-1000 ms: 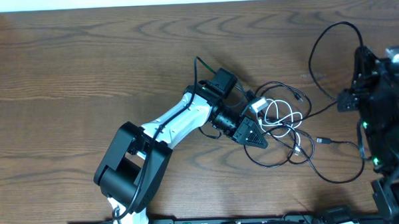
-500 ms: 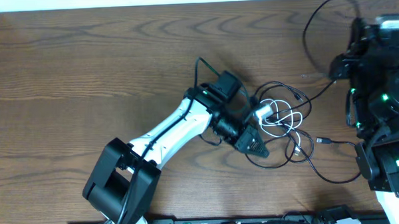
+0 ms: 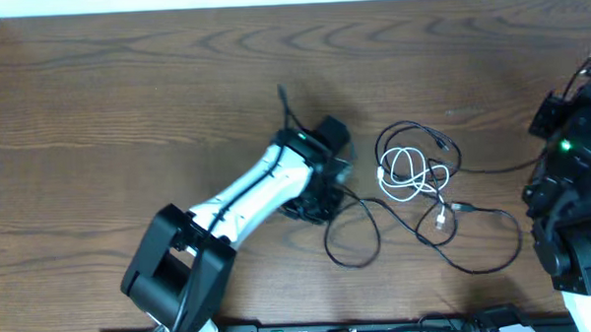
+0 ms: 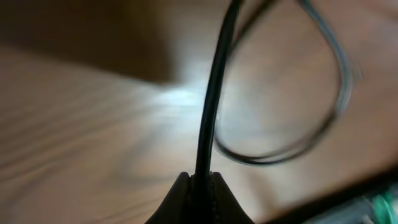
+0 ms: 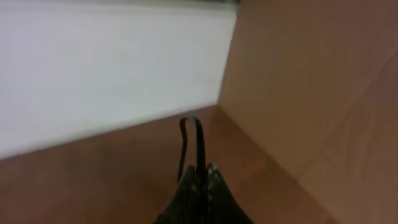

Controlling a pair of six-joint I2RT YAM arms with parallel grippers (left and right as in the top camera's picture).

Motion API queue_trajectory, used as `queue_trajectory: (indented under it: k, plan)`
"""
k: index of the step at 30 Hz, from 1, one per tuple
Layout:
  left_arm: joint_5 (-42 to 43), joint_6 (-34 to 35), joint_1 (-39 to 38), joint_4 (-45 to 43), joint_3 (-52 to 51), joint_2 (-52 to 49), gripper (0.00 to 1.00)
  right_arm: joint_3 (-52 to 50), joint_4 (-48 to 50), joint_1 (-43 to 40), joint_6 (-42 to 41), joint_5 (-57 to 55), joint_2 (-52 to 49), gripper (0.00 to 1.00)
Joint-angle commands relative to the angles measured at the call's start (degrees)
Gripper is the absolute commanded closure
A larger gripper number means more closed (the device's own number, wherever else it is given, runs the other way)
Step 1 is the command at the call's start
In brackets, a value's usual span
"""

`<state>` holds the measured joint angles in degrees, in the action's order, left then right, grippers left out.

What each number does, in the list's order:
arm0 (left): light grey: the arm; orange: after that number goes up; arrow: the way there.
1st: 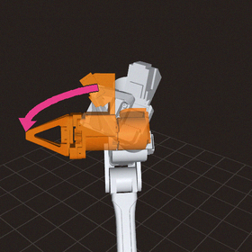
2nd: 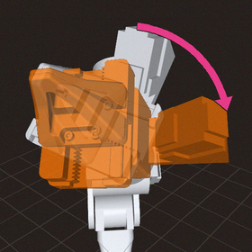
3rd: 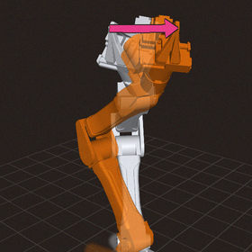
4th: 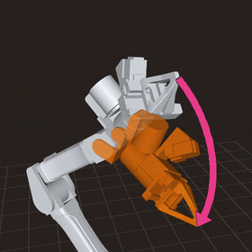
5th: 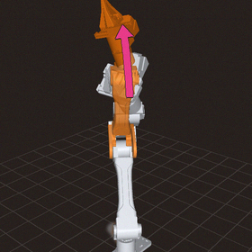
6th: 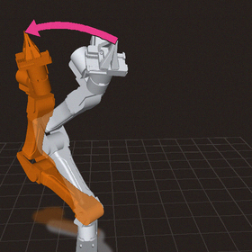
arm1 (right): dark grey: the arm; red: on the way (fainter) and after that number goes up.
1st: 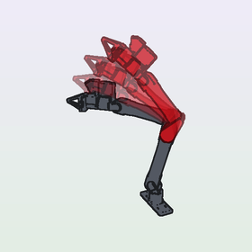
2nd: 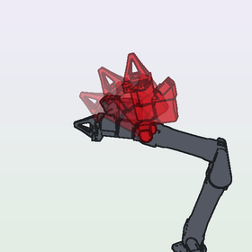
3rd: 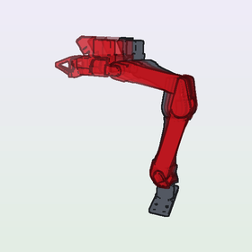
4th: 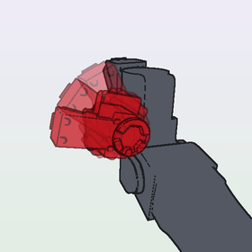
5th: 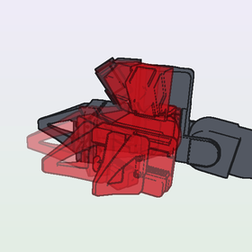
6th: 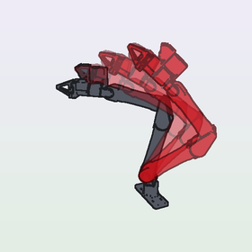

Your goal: Untangle cables

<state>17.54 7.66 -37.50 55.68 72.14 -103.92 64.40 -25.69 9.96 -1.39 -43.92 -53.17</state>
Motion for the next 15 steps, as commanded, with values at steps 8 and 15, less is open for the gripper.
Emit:
queue_trajectory:
  k: [8, 15]
  plan:
    - [-10.75, 6.67, 19.43, 3.39, 0.72, 0.39, 0.93, 0.39, -21.44, -1.03, -20.24, 5.73, -6.51, 0.99]
    - [-10.75, 9.27, 31.3, 2.29, 0.72, 0.39, 0.92, 0.39, -26.91, -0.96, -25.46, 37.73, -10.95, 0.99]
